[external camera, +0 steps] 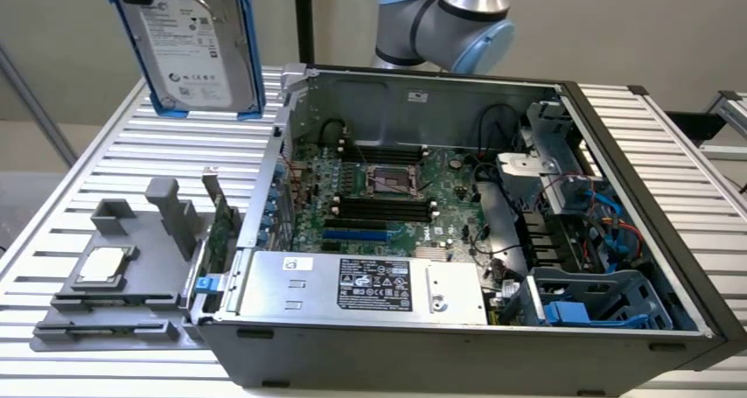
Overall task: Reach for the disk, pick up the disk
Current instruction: 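Pick up the disk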
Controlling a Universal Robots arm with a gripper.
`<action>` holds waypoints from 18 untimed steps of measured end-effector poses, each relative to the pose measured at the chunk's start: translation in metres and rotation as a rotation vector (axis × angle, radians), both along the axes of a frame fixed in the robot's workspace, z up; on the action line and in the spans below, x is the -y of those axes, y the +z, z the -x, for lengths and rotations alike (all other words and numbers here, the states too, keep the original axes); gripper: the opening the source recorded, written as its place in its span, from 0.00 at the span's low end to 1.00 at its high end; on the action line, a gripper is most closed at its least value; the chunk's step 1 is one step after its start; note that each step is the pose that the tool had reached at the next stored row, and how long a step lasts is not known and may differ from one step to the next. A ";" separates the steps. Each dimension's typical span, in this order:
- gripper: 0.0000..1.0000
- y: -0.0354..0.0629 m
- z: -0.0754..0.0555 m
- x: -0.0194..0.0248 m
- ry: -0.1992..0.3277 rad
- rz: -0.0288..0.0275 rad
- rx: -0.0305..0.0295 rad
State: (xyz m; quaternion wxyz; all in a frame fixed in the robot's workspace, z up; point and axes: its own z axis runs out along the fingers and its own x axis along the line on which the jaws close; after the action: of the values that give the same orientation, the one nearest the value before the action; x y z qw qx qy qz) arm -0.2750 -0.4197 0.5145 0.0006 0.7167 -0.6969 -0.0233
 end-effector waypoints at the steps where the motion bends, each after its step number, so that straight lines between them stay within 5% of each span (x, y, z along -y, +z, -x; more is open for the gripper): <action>1: 0.33 0.0018 -0.005 0.0006 0.000 -0.0005 -0.0008; 18: 0.33 0.0084 -0.082 0.0158 0.000 -0.0078 -0.0074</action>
State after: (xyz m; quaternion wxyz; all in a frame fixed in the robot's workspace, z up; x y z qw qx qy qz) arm -0.1933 -0.4355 0.5229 0.0004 0.7167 -0.6968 -0.0287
